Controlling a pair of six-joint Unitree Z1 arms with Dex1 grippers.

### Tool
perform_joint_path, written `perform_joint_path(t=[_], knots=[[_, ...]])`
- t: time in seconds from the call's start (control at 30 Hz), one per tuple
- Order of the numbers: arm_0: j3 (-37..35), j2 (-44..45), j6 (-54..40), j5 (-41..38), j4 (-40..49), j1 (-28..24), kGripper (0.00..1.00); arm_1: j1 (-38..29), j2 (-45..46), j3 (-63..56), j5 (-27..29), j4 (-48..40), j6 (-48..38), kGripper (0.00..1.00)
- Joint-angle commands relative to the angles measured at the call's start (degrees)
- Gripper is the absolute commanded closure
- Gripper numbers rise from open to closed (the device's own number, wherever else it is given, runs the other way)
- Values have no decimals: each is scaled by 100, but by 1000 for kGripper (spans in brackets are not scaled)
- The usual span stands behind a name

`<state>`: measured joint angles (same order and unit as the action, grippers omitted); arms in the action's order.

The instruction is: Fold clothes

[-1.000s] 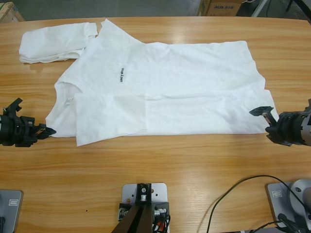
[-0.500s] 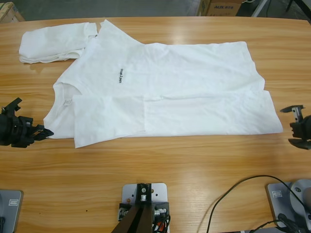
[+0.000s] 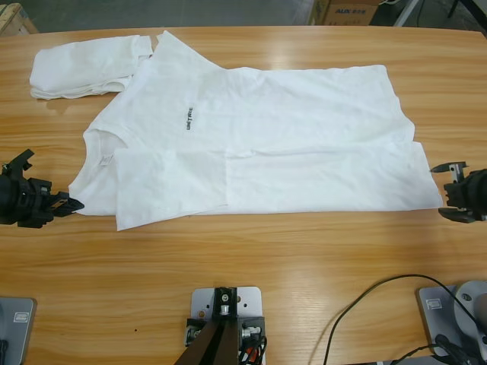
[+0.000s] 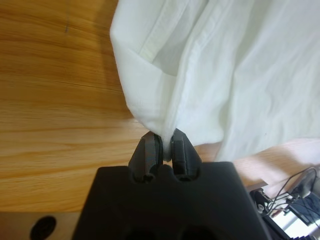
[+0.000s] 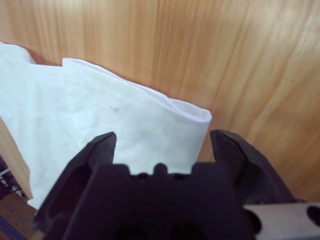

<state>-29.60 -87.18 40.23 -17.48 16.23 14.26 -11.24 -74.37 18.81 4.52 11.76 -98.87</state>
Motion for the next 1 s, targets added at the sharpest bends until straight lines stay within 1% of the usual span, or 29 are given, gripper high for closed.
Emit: perform_joint_path(t=[0.03, 0.13, 0.27, 0.3, 0.4, 0.53, 0.6, 0.73, 0.8, 1.0], knots=[[-62, -170, -104, 17, 121, -47, 1000, 43, -480, -197, -258, -484, -438, 216], [-159, -177, -104, 17, 191, -47, 1000, 48, -446, -264, -306, -587, -567, 211], [-224, -178, -104, 17, 246, -38, 1000, 69, -466, -257, -355, -582, -519, 213], [-231, -173, -104, 17, 263, -38, 1000, 69, -410, -252, -381, -496, -480, 218], [-222, -186, -112, 47, 272, -38, 1000, 57, -95, -176, -452, 179, -510, 212], [-255, -231, -112, 43, 256, -29, 1000, -40, -77, -176, -411, 255, -554, 216], [-247, -191, -114, 43, 279, -29, 1000, -101, -220, -176, -374, 82, -605, 226], [-250, -140, -121, 43, 344, -29, 1000, -133, -548, -222, -351, -542, -588, 239], [-280, -120, -114, 43, 376, -24, 1000, -133, -675, -378, -344, -969, -494, 261], [-275, -92, -112, 52, 390, -11, 1000, -133, -668, -440, -267, -1055, -331, 274]])
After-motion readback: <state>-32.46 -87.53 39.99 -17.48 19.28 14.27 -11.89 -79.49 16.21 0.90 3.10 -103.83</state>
